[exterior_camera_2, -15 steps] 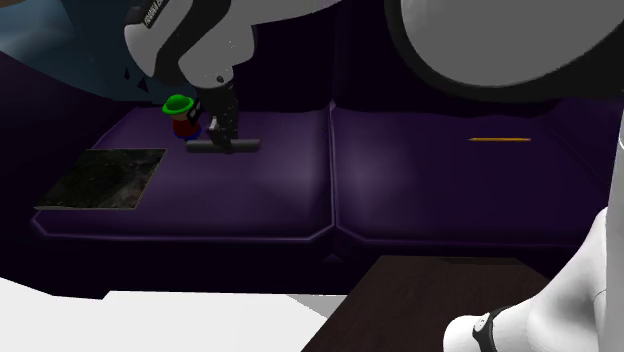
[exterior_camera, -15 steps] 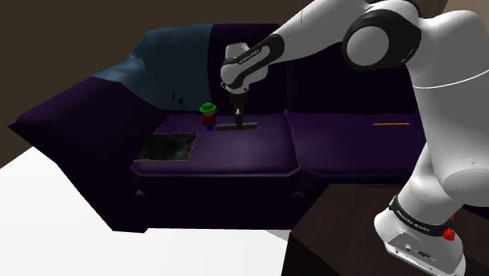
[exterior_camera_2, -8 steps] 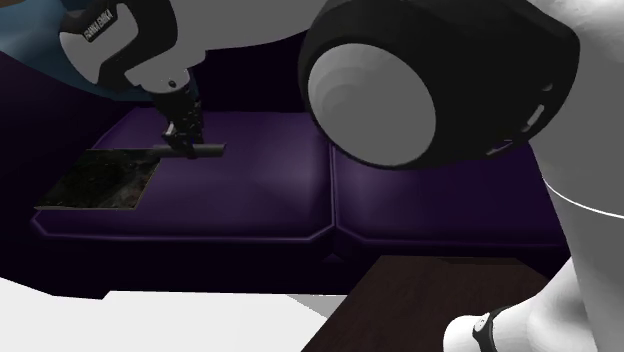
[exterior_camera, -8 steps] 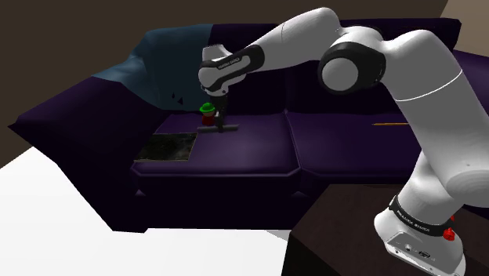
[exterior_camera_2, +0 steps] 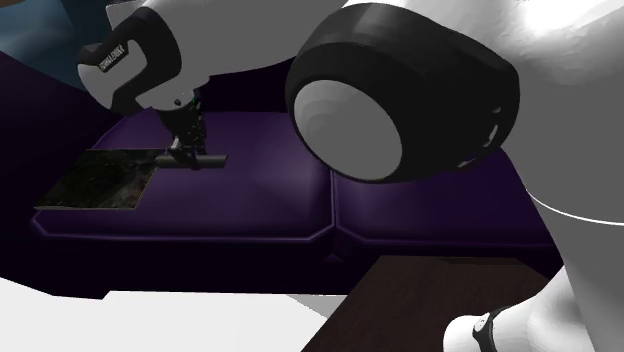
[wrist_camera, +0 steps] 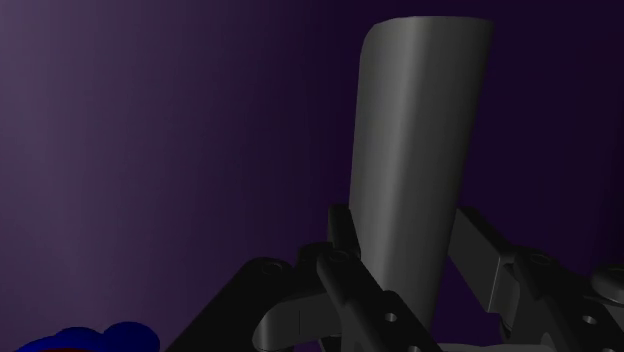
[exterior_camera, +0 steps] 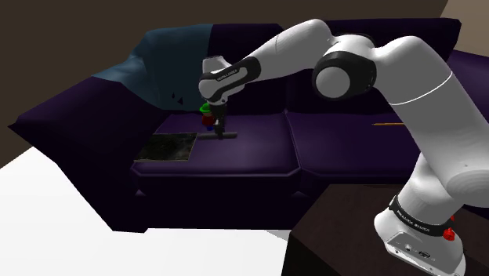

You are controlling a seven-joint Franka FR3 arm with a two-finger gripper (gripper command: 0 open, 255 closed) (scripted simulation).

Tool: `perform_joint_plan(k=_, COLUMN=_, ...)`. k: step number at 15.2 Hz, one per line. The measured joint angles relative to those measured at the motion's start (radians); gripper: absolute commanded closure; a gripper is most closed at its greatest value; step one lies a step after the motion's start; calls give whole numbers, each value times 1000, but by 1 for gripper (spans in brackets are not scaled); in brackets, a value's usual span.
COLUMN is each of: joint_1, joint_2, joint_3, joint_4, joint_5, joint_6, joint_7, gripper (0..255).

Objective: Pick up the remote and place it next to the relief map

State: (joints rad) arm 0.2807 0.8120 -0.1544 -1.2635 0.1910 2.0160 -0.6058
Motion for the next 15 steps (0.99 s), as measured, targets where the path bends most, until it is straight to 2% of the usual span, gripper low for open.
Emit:
perform_joint_plan(k=6, joint_1=0, joint_2=39, joint_3=5, joint_4=-16, joint_5=6, joint_6=55, joint_7=-5, gripper=255)
perform_joint_plan(k=13, joint_1=-1, joint_2=44, joint_3=6, joint_4=-19, joint_5=7, joint_6=63, joint_7=-6, gripper=255)
perform_joint_plan(k=14, joint_1=-1, joint_2=44, joint_3=6, joint_4=-19, joint_5=7, joint_6=63, joint_7=-6, gripper=0)
perform_joint_plan(k=15, joint_1=-1, joint_2=44, joint_3=6, joint_4=-18, joint_5=7, joint_6=63, joint_7=-6, gripper=0)
